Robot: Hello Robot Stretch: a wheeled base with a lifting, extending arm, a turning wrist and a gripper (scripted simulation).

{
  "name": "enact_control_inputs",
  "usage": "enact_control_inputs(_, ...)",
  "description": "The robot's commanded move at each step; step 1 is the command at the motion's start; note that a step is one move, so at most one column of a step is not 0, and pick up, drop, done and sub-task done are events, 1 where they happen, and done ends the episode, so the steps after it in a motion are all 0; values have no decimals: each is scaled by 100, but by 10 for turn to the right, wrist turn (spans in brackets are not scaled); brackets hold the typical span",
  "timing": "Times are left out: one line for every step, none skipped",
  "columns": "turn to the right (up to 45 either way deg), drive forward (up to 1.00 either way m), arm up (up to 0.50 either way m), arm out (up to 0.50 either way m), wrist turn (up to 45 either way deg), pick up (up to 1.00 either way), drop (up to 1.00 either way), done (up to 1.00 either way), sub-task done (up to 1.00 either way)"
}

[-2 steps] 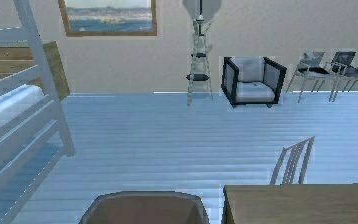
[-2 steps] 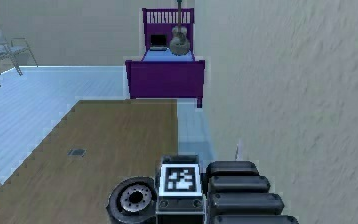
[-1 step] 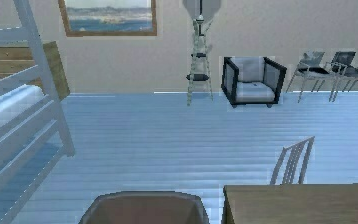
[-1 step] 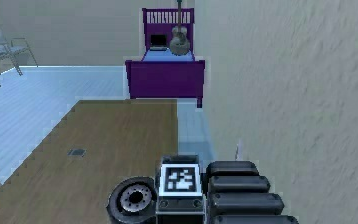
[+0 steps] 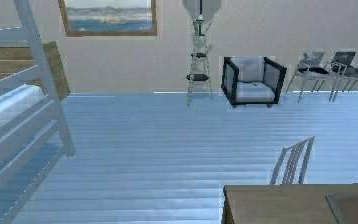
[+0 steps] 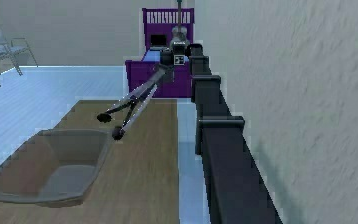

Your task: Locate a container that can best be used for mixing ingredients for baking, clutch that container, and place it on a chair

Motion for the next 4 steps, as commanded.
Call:
enact_control_inputs(0, 0, 0, 0, 450, 0, 0, 0, 0)
enact_control_inputs(0, 0, 0, 0, 450, 0, 0, 0, 0)
enact_control_inputs(0, 0, 0, 0, 450, 0, 0, 0, 0)
enact_control_inputs(0, 0, 0, 0, 120, 0, 0, 0, 0)
